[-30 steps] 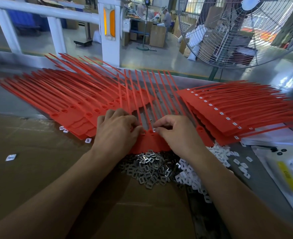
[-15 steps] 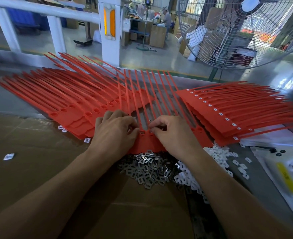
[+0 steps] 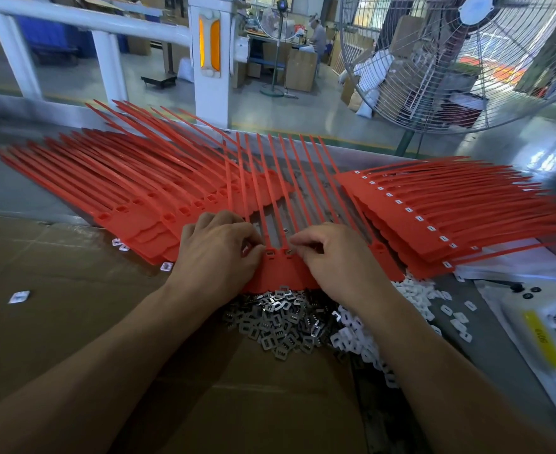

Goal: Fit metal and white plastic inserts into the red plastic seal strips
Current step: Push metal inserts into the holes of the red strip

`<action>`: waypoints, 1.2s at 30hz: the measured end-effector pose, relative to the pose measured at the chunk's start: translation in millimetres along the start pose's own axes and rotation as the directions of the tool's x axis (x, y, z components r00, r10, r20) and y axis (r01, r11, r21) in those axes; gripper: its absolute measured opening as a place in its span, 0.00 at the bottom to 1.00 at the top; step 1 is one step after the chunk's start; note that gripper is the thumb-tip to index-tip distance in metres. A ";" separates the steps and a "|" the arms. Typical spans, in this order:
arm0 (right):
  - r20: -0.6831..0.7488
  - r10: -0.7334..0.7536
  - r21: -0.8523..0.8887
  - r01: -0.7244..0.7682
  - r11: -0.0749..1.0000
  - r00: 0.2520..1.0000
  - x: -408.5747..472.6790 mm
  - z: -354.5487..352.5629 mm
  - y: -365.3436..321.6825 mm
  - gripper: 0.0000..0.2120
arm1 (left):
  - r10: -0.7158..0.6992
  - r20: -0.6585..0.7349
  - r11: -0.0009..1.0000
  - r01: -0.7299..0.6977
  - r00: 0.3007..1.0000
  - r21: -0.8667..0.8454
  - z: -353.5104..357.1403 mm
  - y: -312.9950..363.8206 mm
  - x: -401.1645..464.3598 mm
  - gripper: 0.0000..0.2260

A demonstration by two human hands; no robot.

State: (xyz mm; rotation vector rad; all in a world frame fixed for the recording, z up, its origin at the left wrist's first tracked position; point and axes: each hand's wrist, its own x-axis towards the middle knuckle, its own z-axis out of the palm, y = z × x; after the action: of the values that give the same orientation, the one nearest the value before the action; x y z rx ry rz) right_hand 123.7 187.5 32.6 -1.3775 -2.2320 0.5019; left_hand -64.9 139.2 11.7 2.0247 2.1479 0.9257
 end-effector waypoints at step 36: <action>0.402 -0.330 0.082 0.326 0.942 0.854 -20.7 -12.5 -15.5 0.03 | -0.002 0.018 1.000 0.002 1.000 0.020 -1.0 -2.2 0.9 0.08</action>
State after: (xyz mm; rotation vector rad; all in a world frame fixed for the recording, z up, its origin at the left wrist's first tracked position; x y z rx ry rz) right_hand 127.5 163.0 47.1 -0.9078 -2.7266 0.7314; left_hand -67.5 139.8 11.8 2.0314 2.1579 0.8860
